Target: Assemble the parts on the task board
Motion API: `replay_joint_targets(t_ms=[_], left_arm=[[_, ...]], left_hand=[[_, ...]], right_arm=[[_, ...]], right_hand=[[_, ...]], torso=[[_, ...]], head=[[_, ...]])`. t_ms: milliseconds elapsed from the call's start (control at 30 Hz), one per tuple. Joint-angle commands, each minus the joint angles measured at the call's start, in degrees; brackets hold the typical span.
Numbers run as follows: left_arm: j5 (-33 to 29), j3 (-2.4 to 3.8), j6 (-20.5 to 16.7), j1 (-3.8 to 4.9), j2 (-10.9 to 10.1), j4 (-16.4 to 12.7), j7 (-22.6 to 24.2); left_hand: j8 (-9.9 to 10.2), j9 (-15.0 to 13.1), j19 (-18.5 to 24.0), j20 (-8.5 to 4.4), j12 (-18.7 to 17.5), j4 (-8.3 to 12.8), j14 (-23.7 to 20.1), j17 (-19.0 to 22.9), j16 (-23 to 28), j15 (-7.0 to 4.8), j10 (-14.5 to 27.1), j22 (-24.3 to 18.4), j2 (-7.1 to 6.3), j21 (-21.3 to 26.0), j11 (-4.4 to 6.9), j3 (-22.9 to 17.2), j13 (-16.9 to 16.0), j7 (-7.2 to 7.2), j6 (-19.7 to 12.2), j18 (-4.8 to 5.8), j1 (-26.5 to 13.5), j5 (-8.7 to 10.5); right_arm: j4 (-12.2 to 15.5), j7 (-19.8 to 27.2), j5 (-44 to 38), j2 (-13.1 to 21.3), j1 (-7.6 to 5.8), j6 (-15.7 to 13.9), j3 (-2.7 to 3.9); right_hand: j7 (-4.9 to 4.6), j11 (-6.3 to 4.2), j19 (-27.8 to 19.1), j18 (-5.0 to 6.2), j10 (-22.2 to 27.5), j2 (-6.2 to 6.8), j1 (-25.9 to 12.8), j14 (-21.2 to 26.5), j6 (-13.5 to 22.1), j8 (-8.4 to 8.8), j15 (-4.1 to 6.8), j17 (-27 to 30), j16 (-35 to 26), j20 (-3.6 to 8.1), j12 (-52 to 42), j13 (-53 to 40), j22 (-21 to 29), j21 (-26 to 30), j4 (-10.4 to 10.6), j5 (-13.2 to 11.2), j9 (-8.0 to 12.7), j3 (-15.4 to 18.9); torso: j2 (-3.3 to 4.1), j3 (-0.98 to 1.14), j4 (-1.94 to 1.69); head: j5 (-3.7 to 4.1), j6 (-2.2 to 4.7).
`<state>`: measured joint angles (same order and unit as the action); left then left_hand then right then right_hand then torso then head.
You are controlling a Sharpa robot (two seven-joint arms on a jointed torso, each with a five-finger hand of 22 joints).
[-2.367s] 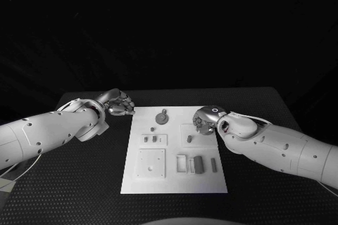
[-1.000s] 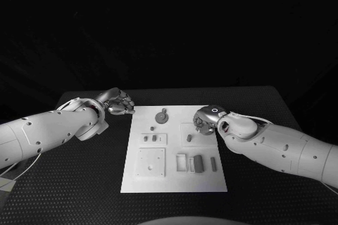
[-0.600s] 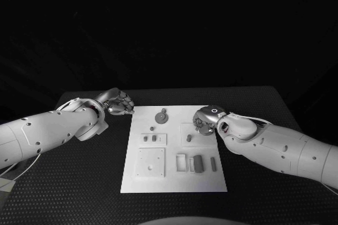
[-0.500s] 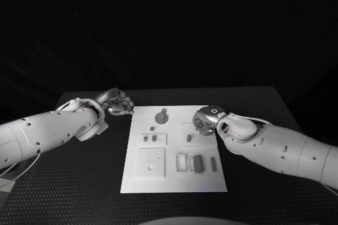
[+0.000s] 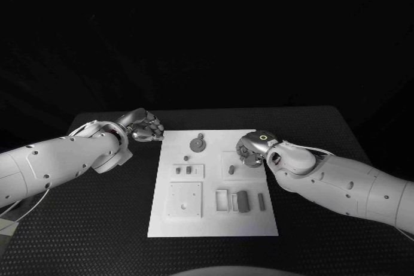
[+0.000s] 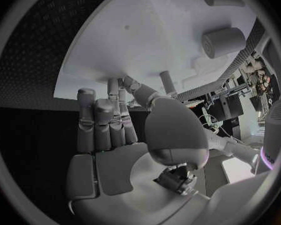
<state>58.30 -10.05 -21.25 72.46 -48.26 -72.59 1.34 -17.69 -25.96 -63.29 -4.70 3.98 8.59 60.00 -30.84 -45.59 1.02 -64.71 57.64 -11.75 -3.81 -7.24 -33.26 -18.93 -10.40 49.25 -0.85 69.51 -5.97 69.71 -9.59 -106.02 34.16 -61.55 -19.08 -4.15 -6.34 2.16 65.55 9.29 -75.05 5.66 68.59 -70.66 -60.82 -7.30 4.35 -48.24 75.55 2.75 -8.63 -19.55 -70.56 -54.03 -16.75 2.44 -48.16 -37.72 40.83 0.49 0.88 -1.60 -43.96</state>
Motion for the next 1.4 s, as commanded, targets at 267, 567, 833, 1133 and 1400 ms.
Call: replay_joint_targets(t_ms=[267,567,833,1133,1400], left_arm=[[0.24,0.04,-0.11,0.06,0.04,-0.09,0.10],[0.24,0.04,-0.08,0.06,0.08,-0.02,0.08],[0.24,0.04,-0.10,0.06,0.17,-0.02,0.10],[0.24,0.04,-0.12,0.06,0.13,-0.02,0.11],[0.24,0.04,-0.10,0.06,-0.01,-0.05,0.06]], left_hand=[[-0.19,0.09,-0.40,0.21,0.01,0.14,0.31,-0.10,0.30,0.10,0.48,-0.07,-0.02,-0.12,0.00,-0.15,0.07,-0.07,-0.37,-0.34,0.62,-0.35],[-0.20,0.10,-0.42,0.21,0.02,0.13,0.32,-0.13,0.32,0.10,0.48,-0.08,-0.02,-0.13,0.00,-0.12,0.07,-0.07,-0.38,-0.33,0.58,-0.38],[-0.21,0.11,-0.44,0.20,0.02,0.11,0.35,-0.17,0.33,0.10,0.48,-0.09,-0.01,-0.14,0.00,-0.09,0.07,-0.08,-0.38,-0.34,0.54,-0.41],[-0.22,0.12,-0.51,0.18,0.02,0.10,0.42,-0.23,0.32,0.08,0.48,-0.09,0.00,-0.17,0.01,-0.05,0.07,-0.08,-0.39,-0.35,0.51,-0.43],[-0.24,0.12,-0.57,0.16,0.02,0.08,0.48,-0.29,0.31,0.07,0.47,-0.09,0.00,-0.19,0.02,-0.02,0.07,-0.07,-0.38,-0.37,0.47,-0.43]], right_arm=[[0.94,-0.96,-1.25,0.81,0.43,0.62,0.13],[2.05,-1.49,-1.97,1.18,0.42,0.15,0.83],[2.41,-1.68,-2.13,1.26,0.42,-0.64,1.33],[2.51,-1.78,-2.22,1.30,0.42,-0.90,1.66],[4.56,-1.92,-2.03,2.64,0.40,-0.11,2.14]], right_hand=[[0.10,-0.32,0.49,5.71,-0.29,0.25,0.41,-0.46,-0.66,-0.41,0.17,0.08,-0.24,0.23,-0.26,-0.24,0.00,-0.36,0.09,0.19,0.05,-0.43],[0.16,-0.42,0.64,5.71,-0.53,0.38,0.35,-0.59,-0.83,-0.47,0.26,0.05,-0.24,0.26,-0.34,-0.33,-0.03,-0.45,0.13,0.19,-0.02,-0.45],[0.21,-0.50,0.74,5.71,-0.70,0.48,0.28,-0.68,-0.96,-0.52,0.34,0.03,-0.24,0.29,-0.39,-0.40,-0.05,-0.52,0.14,0.19,-0.08,-0.46],[0.25,-0.56,0.82,5.71,-0.84,0.56,0.25,-0.75,-1.06,-0.57,0.41,0.01,-0.25,0.32,-0.43,-0.46,-0.06,-0.56,0.14,0.19,-0.13,-0.49],[0.28,-0.61,0.87,5.70,-0.94,0.66,0.18,-0.79,-1.12,-0.59,0.46,-0.01,-0.27,0.33,-0.46,-0.51,-0.07,-0.59,0.15,0.19,-0.17,-0.49]], torso=[[-0.01,0.02,0.05],[0.00,0.05,0.03],[0.00,0.03,0.00],[-0.01,0.00,-0.01],[-0.01,0.00,0.05]], head=[[-0.04,0.04],[0.03,0.03],[0.08,0.00],[0.01,-0.02],[-0.06,-0.08]])
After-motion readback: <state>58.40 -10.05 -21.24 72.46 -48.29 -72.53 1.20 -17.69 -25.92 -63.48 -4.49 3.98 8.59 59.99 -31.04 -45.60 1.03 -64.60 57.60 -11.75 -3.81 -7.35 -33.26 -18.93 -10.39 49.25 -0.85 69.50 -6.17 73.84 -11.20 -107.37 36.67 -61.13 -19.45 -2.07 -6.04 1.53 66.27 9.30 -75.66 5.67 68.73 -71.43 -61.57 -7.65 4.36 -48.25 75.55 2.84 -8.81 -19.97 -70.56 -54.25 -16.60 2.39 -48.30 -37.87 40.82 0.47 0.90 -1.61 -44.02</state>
